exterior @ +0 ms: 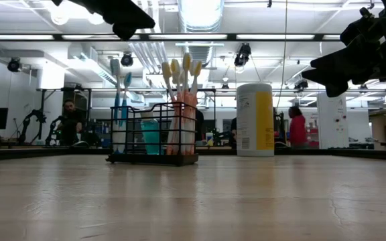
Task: Pick & Place toothbrushing station
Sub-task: Adjust the blue mouthwash in the wire organizer
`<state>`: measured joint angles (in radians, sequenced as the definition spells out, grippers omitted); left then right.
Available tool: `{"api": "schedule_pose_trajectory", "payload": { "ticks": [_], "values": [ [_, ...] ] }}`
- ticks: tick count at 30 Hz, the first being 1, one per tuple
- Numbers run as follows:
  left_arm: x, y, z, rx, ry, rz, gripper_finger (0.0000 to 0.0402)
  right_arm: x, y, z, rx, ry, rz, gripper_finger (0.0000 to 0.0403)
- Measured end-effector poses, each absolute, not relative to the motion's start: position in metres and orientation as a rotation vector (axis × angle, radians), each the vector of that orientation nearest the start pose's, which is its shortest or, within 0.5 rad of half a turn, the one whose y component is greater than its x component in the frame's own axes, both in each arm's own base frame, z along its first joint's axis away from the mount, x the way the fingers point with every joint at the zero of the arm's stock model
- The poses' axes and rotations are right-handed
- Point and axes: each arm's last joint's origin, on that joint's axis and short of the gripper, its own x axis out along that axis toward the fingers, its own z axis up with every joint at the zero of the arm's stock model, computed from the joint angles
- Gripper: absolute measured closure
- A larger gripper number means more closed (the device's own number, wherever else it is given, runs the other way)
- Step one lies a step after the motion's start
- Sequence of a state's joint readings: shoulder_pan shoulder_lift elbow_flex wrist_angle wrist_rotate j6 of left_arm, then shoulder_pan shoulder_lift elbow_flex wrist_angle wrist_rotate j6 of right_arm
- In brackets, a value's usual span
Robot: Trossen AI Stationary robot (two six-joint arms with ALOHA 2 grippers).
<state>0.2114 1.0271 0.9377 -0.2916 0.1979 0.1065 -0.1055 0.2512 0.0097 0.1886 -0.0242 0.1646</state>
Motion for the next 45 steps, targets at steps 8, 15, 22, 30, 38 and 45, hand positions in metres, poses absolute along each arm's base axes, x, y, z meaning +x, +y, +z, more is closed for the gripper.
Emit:
{"api": "schedule_pose_trajectory", "payload": {
  "ticks": [8,15,22,30,38,45],
  "values": [
    [0.221,0.038,0.320,-0.088,0.491,0.086,0.0392,0.113,-0.011,0.164,0.168,0.046,-0.085,0.0199],
    [0.237,0.037,0.299,-0.199,0.604,0.176,0.0394,0.113,-0.011,0.164,0.168,0.046,-0.085,0.0199],
    [0.257,0.027,0.282,-0.212,0.727,0.191,0.0393,0.113,-0.011,0.164,0.168,0.046,-0.085,0.0199],
    [0.277,0.017,0.267,-0.180,0.885,0.157,0.0393,0.113,-0.011,0.164,0.168,0.046,-0.085,0.0199],
    [0.289,0.016,0.258,-0.164,0.937,0.148,0.0394,0.113,-0.011,0.164,0.168,0.046,-0.085,0.0199],
    [0.288,0.016,0.256,-0.175,0.957,0.155,0.0394,0.113,-0.011,0.164,0.168,0.046,-0.085,0.0199]
  ]
}}
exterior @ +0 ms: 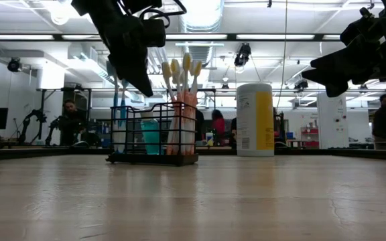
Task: Pick & Place toothbrushing station
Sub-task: Adjust the blue mouthwash in the wire organizer
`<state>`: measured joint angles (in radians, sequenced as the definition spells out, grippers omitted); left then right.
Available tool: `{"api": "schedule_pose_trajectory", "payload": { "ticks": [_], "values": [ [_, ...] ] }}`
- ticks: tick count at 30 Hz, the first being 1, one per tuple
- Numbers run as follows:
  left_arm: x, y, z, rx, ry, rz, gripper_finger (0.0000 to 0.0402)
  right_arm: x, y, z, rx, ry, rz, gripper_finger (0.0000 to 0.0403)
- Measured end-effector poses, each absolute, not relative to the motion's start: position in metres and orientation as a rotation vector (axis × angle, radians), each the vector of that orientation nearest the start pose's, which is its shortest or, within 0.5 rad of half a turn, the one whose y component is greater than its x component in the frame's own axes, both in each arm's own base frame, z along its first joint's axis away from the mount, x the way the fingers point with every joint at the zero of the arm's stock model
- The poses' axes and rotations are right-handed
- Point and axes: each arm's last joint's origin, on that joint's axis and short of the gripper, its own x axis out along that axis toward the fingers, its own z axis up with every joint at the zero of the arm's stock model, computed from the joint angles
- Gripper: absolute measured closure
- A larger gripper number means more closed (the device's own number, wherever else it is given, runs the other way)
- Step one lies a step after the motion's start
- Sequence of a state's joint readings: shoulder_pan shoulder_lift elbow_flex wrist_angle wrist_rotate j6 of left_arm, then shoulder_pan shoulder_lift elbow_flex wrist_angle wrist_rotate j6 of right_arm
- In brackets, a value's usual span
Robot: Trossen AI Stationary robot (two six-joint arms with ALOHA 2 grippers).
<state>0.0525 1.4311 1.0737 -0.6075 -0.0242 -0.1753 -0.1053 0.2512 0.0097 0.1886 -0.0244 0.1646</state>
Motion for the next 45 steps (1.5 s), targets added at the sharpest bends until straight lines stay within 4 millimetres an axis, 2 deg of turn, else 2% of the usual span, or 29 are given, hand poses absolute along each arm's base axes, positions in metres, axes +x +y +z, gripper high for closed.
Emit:
{"api": "schedule_pose_trajectory", "payload": {
  "ticks": [16,25,32,39,45],
  "values": [
    [0.296,0.016,0.240,-0.182,1.019,0.155,0.0397,0.113,-0.011,0.164,0.168,0.046,-0.085,0.0199],
    [0.297,0.016,0.240,-0.180,1.014,0.155,0.0386,0.113,-0.011,0.164,0.168,0.046,-0.085,0.0199],
    [0.299,0.017,0.244,-0.157,0.998,0.153,0.0397,0.113,-0.011,0.164,0.168,0.046,-0.085,0.0199],
    [0.301,0.019,0.251,-0.105,0.973,0.172,0.0385,0.113,-0.011,0.164,0.168,0.046,-0.085,0.0199],
    [0.301,0.019,0.253,-0.129,0.975,0.189,0.0394,0.113,-0.011,0.164,0.168,0.046,-0.085,0.0199]
  ]
}}
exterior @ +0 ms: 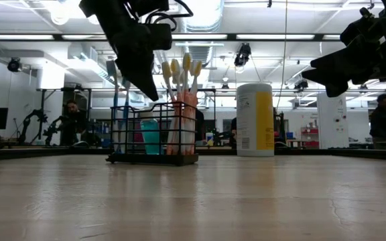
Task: Pick & Place toothbrushing station
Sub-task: Adjust the blue mouthwash in the wire organizer
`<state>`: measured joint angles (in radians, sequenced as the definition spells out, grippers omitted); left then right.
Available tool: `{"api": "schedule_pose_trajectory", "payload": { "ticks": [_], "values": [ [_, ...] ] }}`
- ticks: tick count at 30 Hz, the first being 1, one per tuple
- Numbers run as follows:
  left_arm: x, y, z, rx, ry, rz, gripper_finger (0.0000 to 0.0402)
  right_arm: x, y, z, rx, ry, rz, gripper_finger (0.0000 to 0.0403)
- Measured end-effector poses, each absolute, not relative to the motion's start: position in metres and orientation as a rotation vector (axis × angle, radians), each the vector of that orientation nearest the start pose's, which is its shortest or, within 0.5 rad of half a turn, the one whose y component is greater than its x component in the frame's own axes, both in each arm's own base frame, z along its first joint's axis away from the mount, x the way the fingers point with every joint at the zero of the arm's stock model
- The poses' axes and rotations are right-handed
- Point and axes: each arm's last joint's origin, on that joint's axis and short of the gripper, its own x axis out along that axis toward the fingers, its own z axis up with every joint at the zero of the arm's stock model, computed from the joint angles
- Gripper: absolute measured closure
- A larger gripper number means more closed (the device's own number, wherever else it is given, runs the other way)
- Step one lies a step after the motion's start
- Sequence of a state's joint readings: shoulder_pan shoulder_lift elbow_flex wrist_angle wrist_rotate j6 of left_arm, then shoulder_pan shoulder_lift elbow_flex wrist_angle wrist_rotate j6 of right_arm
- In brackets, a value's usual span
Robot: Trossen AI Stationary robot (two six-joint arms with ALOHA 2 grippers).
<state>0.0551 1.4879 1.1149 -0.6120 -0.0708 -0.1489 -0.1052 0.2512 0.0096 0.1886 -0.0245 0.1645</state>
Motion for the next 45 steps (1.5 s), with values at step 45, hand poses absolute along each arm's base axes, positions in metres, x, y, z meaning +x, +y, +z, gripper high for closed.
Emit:
{"api": "schedule_pose_trajectory", "payload": {
  "ticks": [45],
  "values": [
    [0.3032,0.0233,0.2462,-0.011,0.953,0.263,0.0392,0.1125,-0.0112,0.1636,0.168,0.046,-0.085,0.0199]
  ]
}}
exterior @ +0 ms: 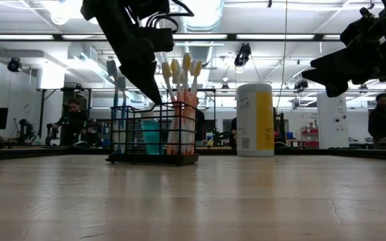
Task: Pick & Place toothbrushing station
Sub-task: Adjust the blue mouthwash in the wire organizer
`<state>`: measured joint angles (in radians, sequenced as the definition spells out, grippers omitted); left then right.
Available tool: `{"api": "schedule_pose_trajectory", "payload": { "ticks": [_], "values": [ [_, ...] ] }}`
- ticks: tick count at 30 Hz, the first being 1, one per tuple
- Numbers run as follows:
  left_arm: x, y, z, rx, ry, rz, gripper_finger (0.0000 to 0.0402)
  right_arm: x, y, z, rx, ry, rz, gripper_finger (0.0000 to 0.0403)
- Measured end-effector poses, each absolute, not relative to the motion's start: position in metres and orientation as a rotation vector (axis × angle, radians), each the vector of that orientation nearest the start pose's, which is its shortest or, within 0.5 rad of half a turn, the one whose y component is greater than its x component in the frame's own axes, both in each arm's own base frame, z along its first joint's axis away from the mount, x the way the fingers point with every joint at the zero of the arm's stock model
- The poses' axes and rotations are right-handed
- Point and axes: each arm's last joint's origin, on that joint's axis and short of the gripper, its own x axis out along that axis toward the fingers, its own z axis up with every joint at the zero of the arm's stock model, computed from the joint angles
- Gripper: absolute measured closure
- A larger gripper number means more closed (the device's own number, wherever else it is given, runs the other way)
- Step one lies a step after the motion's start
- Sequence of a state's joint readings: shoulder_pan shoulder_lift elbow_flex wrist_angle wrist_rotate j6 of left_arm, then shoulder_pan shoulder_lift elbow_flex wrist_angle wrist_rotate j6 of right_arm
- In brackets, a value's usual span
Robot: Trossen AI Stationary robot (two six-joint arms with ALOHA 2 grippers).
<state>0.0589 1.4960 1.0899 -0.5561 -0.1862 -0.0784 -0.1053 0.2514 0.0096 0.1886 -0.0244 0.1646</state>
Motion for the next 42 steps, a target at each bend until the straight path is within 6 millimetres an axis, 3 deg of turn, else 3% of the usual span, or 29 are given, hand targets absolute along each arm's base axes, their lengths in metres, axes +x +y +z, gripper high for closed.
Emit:
{"api": "schedule_pose_trajectory", "payload": {
  "ticks": [14,25,42],
  "values": [
    [0.300,0.020,0.252,-0.135,1.009,0.221,0.0390,0.113,-0.011,0.164,0.168,0.046,-0.085,0.0199],
    [0.297,0.018,0.245,-0.181,1.038,0.166,0.0387,0.113,-0.011,0.164,0.168,0.046,-0.085,0.0199],
    [0.299,0.020,0.240,-0.104,0.994,0.205,0.0389,0.113,-0.011,0.164,0.168,0.046,-0.085,0.0199]
  ]
}}
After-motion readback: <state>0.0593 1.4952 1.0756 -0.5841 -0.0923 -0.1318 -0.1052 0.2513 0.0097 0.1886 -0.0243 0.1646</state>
